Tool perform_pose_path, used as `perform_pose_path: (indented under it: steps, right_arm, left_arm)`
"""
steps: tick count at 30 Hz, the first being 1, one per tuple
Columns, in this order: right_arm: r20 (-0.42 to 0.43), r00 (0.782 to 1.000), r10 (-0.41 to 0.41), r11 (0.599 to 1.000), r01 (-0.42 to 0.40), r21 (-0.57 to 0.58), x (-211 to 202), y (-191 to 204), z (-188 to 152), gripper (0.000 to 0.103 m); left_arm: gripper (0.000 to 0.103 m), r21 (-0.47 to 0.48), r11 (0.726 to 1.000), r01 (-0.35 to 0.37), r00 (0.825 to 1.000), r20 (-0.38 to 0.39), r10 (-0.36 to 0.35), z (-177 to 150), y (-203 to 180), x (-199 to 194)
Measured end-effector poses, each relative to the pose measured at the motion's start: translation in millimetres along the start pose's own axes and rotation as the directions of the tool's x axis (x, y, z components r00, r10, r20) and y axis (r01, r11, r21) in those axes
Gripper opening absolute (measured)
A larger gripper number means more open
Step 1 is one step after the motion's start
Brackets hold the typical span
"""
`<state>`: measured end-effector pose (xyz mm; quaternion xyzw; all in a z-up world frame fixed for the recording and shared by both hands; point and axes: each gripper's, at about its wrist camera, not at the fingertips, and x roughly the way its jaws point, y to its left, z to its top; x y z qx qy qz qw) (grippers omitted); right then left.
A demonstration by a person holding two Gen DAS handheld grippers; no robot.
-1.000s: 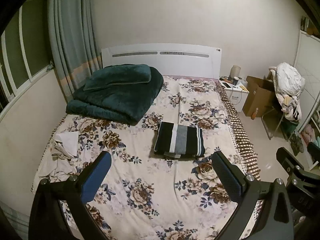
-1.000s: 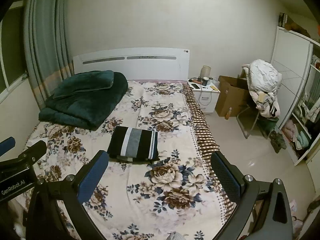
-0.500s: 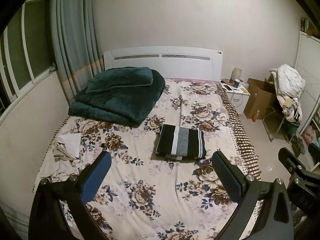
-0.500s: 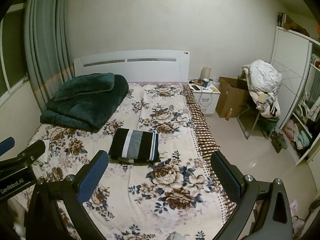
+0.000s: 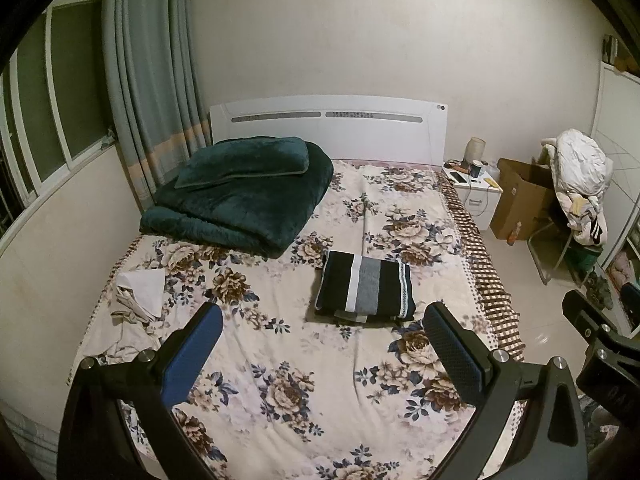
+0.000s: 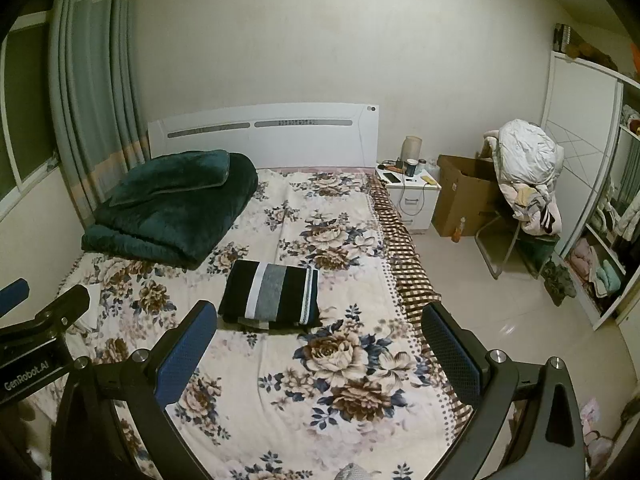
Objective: Fold small clothes
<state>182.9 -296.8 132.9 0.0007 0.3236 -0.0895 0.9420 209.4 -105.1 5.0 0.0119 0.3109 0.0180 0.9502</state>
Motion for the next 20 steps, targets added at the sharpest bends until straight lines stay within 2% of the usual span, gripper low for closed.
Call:
perform_pose_path:
  steps: [20]
  right_arm:
    - [0.002, 1.0, -0.016, 1.0, 0.016, 0.017, -9, 0, -13, 0.103]
  left_arm:
    - [0.103, 0.0, 1.0, -0.009, 1.0, 0.011, 0.009, -1, -1, -2]
